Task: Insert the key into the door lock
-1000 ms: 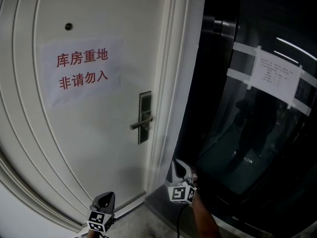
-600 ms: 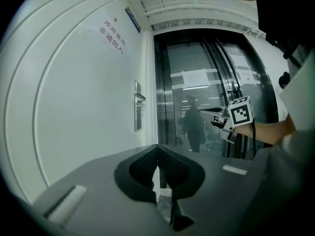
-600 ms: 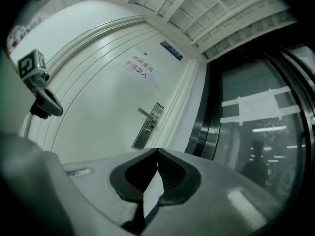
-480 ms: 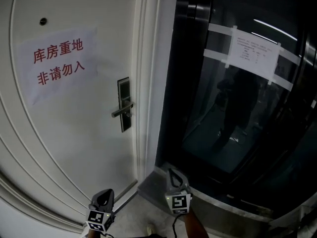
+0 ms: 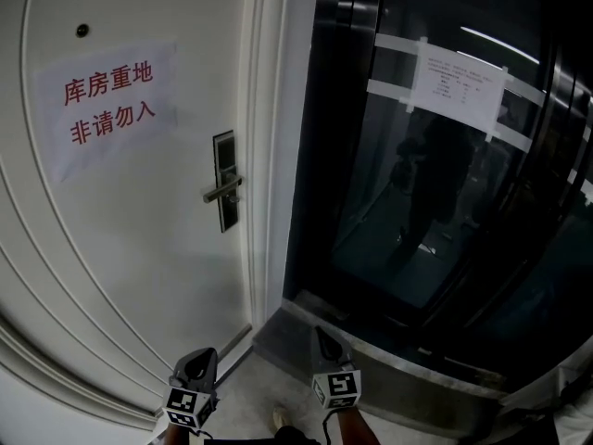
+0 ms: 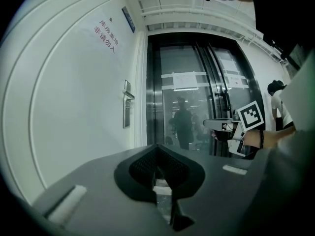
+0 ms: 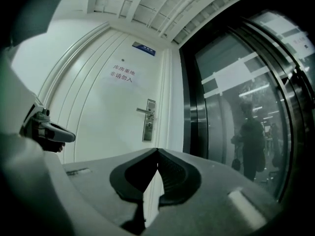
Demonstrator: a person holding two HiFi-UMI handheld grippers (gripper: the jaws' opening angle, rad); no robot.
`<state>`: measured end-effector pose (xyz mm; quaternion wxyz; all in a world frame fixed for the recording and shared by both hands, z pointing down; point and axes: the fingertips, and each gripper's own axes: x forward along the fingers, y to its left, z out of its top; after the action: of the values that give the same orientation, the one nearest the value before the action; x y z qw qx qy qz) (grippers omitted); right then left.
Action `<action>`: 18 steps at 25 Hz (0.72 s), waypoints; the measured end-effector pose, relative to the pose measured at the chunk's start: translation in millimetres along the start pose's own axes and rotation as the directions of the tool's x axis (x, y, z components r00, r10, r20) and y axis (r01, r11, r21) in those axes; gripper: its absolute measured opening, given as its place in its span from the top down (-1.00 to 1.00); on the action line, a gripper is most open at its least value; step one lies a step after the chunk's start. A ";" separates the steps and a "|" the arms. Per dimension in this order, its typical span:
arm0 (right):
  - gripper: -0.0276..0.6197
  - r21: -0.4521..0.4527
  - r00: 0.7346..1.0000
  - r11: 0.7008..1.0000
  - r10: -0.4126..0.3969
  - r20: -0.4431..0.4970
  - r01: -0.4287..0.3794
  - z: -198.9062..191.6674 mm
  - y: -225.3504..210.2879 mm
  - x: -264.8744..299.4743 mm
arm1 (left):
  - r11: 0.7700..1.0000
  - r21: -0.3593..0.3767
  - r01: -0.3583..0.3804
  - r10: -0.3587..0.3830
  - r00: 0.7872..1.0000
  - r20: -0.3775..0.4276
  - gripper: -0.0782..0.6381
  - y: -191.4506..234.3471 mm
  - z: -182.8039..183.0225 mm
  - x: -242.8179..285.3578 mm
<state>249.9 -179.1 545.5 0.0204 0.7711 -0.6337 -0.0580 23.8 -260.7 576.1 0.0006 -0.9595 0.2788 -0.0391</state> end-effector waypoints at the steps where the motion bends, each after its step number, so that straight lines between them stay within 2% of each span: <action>1: 0.91 0.010 1.000 1.000 -0.004 -0.002 0.004 -1.1 1.1 -5.3 | 1.000 -0.001 0.005 -0.005 1.000 0.002 0.78 -2.2 0.1 -1.8; 6: 0.91 0.032 0.999 0.999 -0.028 -0.018 0.028 -10.6 9.3 -33.5 | 1.000 -0.007 0.023 -0.023 1.000 0.006 0.78 -12.0 -3.2 -17.0; 10: 0.91 0.086 0.999 0.996 -0.031 -0.036 0.034 -24.5 17.2 -57.2 | 1.000 -0.012 0.022 -0.022 1.000 0.008 0.78 -13.5 -5.8 -29.4; 18: 0.91 0.082 0.995 0.996 -0.036 -0.090 0.043 -44.0 34.8 -96.2 | 1.000 -0.021 0.022 -0.021 1.000 0.010 0.78 -15.4 -8.0 -50.9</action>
<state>202.8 -93.5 599.0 0.0149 0.7856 -0.6186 0.0024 -11.4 -220.2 580.6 -0.0085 -0.9626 0.2689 -0.0313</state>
